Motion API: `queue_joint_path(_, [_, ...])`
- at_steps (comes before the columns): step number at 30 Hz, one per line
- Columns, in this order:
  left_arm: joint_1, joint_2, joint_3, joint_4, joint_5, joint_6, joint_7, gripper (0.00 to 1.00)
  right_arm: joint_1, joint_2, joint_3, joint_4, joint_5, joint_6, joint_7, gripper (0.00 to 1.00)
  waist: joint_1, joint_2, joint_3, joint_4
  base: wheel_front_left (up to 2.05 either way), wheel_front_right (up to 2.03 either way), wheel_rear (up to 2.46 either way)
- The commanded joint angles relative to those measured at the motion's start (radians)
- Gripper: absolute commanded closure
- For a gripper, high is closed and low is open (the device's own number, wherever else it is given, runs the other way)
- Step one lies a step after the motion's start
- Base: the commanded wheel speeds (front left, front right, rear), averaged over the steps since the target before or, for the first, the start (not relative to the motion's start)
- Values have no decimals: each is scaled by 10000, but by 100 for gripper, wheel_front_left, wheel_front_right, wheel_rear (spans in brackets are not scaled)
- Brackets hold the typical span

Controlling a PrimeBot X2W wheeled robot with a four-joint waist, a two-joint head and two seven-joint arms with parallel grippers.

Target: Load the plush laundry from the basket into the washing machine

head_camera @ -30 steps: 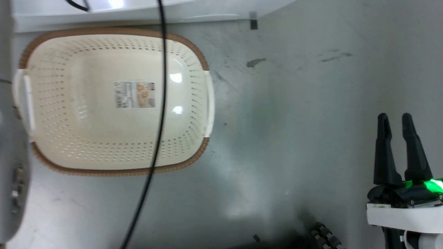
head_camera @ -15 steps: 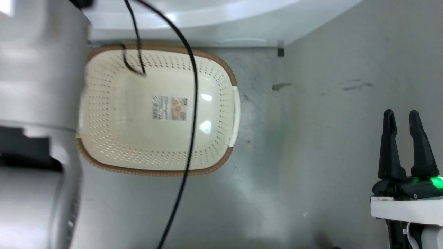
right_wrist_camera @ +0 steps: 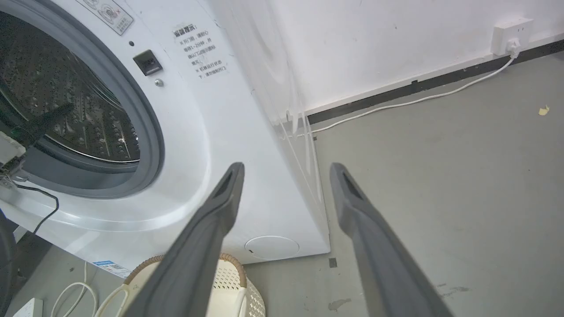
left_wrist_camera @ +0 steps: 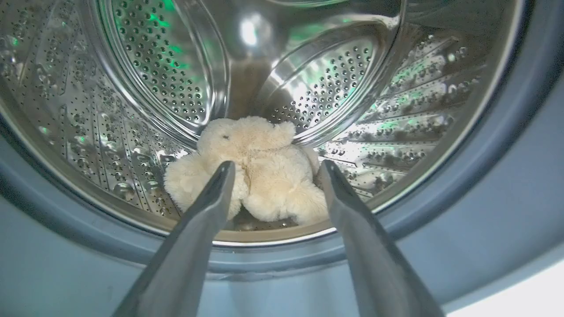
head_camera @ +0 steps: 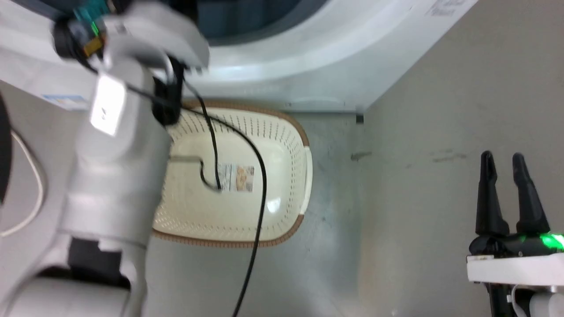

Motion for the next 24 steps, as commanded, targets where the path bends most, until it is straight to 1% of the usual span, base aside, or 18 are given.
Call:
queue_joint_path(1, [423,-65,12,-90,-40,52,-52,0,155,-20,21,56,-17,8,-42,0,1,0,-583,80,0,0,0])
queue_joint_path(6, [1489,-208,15,-382,-101,123,-52,0,454,-20,79,233,-152,8,-42,0,1,0,-1443,160,0,0,0])
queue_joint_path(18, [4124,-348,-215,-1185,-68,325,-53,0,1262,-20,242,691,-417,8,-42,0,1,0,-3546,217,0,0,0])
queue_joint_path(24, [5466,-271,-123,-1960,-222,426,-53,0,1611,-20,354,959,-519,8,-42,0,1,0,-4477,267,0,0,0])
